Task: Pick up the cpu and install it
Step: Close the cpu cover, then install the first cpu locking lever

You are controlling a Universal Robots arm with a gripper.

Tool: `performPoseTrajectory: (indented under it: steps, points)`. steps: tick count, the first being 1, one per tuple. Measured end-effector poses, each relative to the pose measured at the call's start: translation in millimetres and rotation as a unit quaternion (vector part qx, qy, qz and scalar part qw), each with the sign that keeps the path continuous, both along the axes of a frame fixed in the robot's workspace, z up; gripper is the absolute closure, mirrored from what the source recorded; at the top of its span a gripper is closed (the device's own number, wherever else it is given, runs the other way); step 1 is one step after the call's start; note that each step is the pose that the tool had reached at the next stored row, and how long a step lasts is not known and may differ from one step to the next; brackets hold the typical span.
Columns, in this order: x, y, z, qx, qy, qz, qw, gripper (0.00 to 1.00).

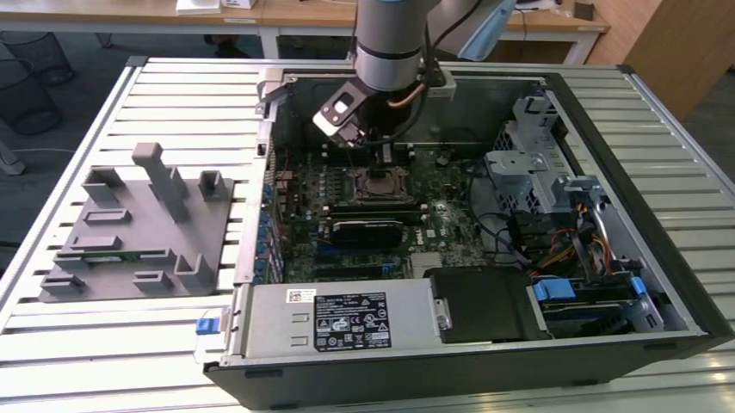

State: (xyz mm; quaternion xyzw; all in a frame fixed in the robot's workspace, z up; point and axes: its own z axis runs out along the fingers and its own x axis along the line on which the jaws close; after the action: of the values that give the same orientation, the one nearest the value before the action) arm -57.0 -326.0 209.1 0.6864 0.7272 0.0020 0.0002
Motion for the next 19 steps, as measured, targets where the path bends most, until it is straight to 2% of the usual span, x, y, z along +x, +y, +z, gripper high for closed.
performPoseTrajectory:
  steps: [19]
  points:
    - [0.0,0.0,14.1,0.0,0.0,0.0,1.0,0.89]
